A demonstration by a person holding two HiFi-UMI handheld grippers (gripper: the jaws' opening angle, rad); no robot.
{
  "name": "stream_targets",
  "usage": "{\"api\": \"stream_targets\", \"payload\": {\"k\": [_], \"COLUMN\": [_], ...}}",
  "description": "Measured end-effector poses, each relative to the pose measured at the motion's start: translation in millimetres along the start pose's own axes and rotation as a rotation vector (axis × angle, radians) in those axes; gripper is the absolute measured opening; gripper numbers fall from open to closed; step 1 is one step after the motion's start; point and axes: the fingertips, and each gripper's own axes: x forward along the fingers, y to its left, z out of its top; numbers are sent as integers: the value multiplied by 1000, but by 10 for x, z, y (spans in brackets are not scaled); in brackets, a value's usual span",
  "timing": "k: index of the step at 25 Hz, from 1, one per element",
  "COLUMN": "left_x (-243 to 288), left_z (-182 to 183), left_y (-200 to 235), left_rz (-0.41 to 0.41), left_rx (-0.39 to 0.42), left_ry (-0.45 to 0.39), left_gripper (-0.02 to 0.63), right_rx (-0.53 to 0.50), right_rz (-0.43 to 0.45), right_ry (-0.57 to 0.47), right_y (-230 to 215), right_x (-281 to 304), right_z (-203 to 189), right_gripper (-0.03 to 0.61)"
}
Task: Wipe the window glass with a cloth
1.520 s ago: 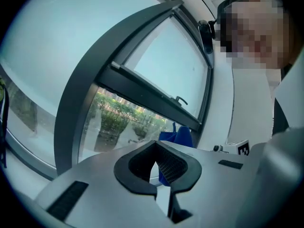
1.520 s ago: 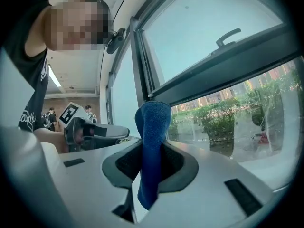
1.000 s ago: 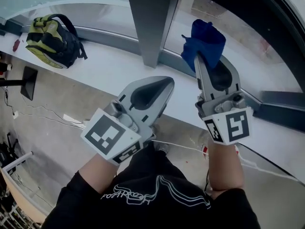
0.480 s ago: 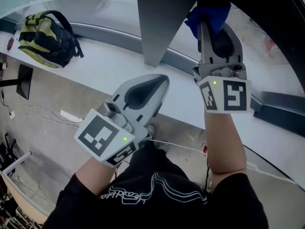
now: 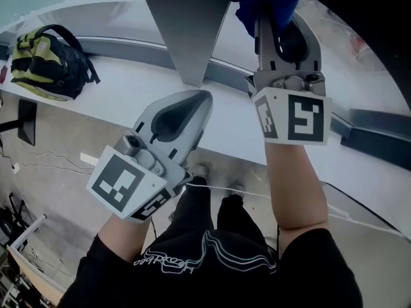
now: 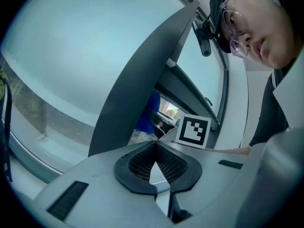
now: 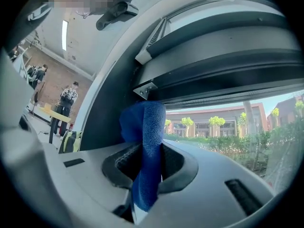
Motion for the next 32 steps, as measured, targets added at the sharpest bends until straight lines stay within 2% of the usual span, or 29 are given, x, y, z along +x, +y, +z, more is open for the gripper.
{"api": "stream_targets", "payload": {"k": [8, 17, 26, 32], "left_x": [230, 541, 1062, 1476], "left_z": [-174, -456, -845, -845], "left_y": [-80, -491, -1227, -1972], "left_rz": [4, 20, 9, -18], "left_rx": [-11, -65, -110, -103], "left_ry": [15, -8, 7, 6], "left_gripper": [6, 6, 6, 6], "right_rx": [7, -20, -38, -35], "right_rz": [-60, -111, -156, -192], "right_ry": [-6, -5, -12, -17], "right_y": [-305, -1049, -1921, -2661], "right_x": [-156, -686, -1428, -2015], "right_z": [-133, -263, -234, -75], "right_gripper": [63, 63, 63, 63]}}
